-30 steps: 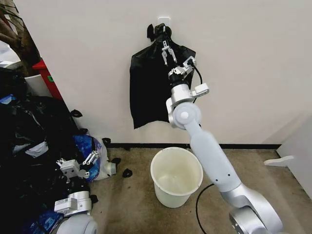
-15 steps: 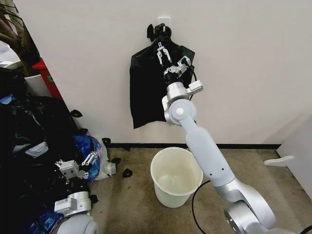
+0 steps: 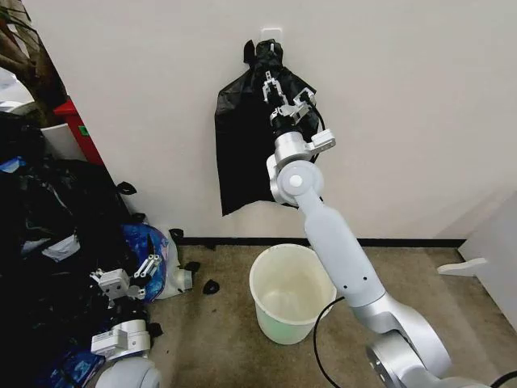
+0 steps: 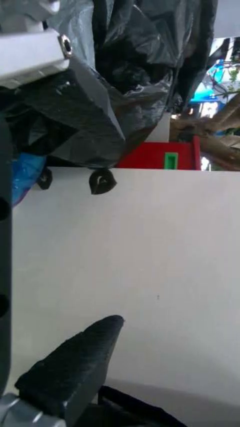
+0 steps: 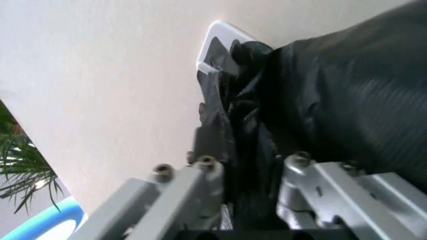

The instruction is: Place the garbage bag over the trash bin.

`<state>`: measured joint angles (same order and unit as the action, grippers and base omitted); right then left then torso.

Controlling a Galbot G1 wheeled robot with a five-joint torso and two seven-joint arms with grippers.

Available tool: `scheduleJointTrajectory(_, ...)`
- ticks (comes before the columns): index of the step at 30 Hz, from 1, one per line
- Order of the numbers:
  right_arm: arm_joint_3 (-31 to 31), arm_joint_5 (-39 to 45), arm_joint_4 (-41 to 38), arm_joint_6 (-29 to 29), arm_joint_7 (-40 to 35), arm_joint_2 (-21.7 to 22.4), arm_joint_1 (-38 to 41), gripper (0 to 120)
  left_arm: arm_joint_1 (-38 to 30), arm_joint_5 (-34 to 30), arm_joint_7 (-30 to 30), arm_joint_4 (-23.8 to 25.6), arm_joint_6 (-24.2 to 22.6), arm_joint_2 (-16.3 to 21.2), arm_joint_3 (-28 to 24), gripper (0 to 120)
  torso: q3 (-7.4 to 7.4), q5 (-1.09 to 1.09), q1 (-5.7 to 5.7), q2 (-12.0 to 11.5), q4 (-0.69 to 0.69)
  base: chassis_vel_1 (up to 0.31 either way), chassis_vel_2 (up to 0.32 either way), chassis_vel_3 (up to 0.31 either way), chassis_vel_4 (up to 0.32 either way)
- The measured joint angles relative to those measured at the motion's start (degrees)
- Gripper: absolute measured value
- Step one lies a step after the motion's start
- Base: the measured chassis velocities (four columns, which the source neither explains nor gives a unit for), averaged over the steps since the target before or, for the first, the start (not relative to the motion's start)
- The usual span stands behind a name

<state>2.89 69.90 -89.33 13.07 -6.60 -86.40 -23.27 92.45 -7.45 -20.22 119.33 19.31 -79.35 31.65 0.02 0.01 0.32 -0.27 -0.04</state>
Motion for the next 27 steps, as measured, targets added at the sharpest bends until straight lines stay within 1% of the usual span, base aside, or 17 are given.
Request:
scheduleJointTrajectory(1,0.04,-0.2,0.04,0.02,0.18,0.03,-0.03,4,0.05,0.11,-0.05,-0.08,0.08,-0.02,0.0,100,0.0,0.0,0.0,0.0,0.0,0.0,0.0,0.0,0.0)
scheduleJointTrajectory(2,0.04,-0.2,0.04,0.02,0.18,0.03,-0.03,4,0.05,0.11,-0.05,-0.08,0.08,-0.02,0.0,100,0.0,0.0,0.0,0.0,0.0,0.0,0.0,0.0,0.0)
scheduleJointTrajectory(4,0.12,-0.53,0.04,0.08,0.43,0.11,-0.13,0,0.16,0.29,-0.13,-0.18,0.23,-0.04,-0.01,100,0.0,0.0,0.0,0.0,0.0,0.0,0.0,0.0,0.0)
scheduleJointTrajectory(9,0.02,-1.05,-0.4,0.11,0.49,0.78,-0.98,0,0.43,0.57,-0.2,-0.19,0.35,-0.04,0.02,100,0.0,0.0,0.0,0.0,0.0,0.0,0.0,0.0,0.0)
scheduleJointTrajectory(27,-2.09,-4.11,-5.8,0.55,2.86,4.05,-8.39,0,0.79,1.56,-0.32,-0.13,0.39,0.01,-0.11,100,0.0,0.0,0.0,0.01,0.01,0.0,0.0,0.0,0.0)
